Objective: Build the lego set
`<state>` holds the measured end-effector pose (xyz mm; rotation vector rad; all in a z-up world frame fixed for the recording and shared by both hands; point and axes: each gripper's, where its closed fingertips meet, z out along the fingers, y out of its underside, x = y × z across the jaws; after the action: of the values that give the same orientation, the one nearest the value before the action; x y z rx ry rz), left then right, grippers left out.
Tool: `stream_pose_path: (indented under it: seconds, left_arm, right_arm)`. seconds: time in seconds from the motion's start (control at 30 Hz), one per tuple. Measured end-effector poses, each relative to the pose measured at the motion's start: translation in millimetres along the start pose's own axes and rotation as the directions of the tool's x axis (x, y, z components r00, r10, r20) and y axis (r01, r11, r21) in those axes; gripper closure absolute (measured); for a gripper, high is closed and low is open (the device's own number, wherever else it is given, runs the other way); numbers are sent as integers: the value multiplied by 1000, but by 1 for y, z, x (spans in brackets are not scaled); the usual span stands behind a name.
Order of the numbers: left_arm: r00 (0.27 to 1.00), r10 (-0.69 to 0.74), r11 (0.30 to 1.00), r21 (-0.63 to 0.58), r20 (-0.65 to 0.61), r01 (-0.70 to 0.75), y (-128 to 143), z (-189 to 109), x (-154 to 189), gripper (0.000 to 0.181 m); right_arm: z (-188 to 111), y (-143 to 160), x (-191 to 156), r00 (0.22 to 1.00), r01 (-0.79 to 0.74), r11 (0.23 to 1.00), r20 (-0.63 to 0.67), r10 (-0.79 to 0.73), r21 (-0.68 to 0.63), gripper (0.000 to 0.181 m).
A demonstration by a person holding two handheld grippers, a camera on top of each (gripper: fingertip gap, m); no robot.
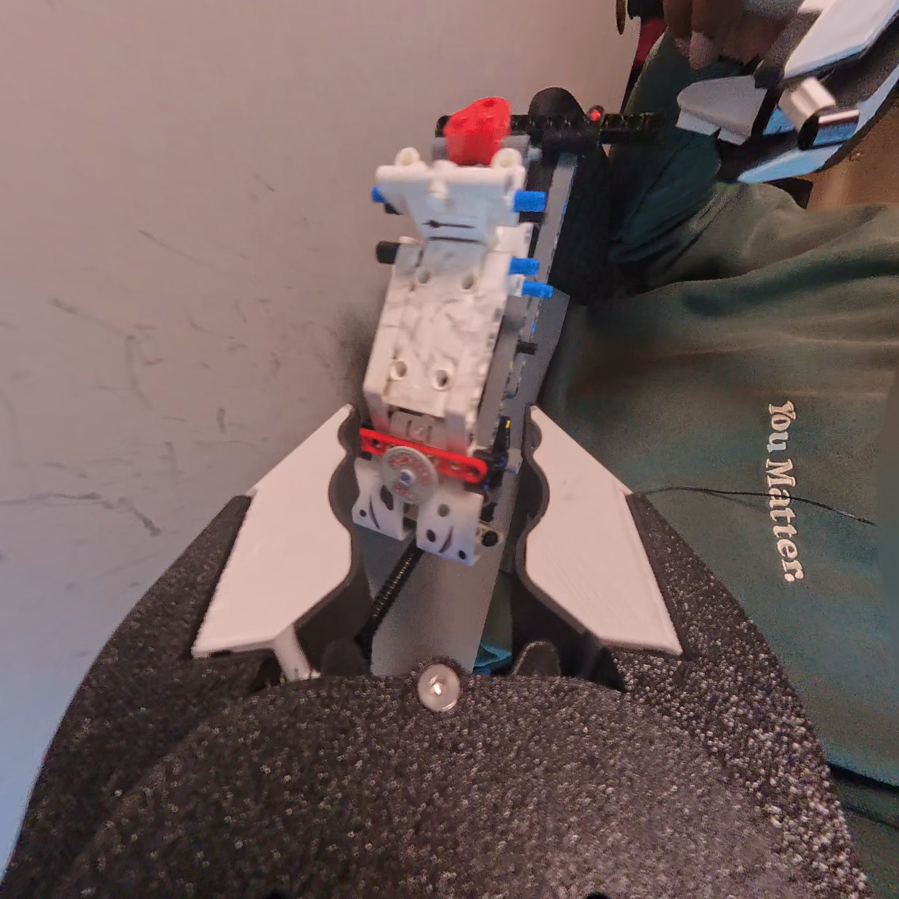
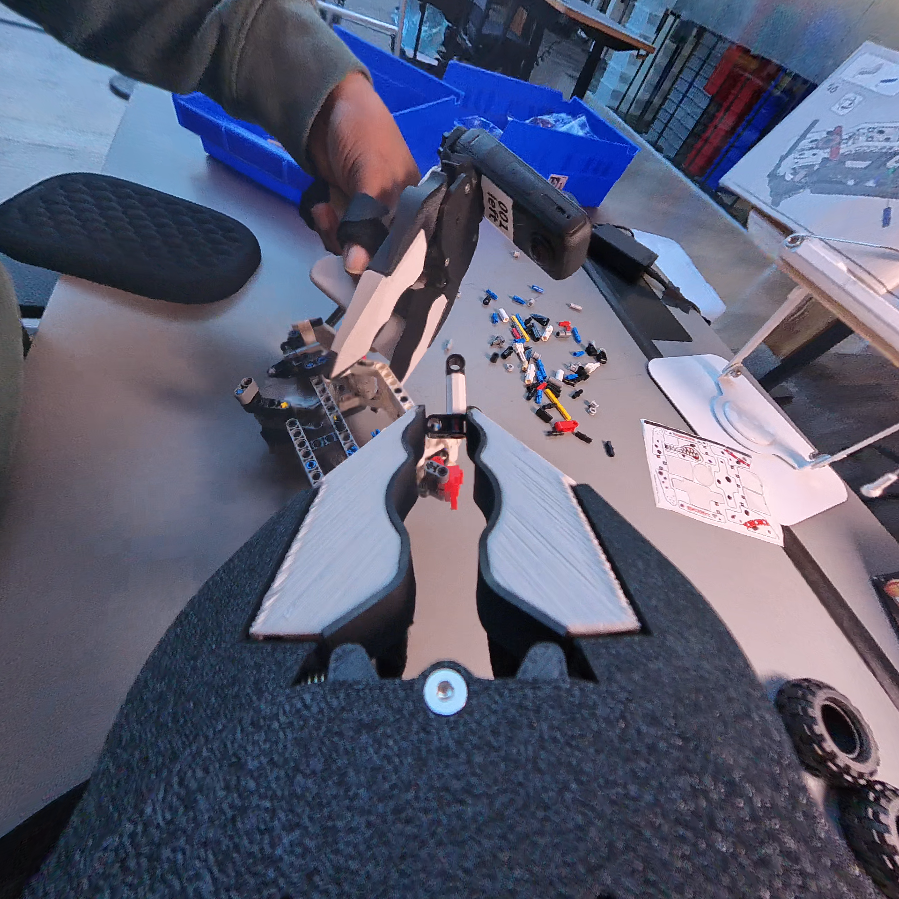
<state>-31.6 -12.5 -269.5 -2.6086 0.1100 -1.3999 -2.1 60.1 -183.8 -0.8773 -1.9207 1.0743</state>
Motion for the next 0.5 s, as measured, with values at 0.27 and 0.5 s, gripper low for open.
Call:
stream_pose_path:
  seconds: [0.27,0.5]
  left_arm:
    - [979,191,978,69,72,-196,-7,-19,1,117]
    - [898,367,915,78,243,-395,-8,-13,-4,107]
  right_arm:
    - [9,-13,-16,1000,8,998,9,-8,-58,166]
    - [22,7,-37,999,49,992,-1,-50,-120,166]
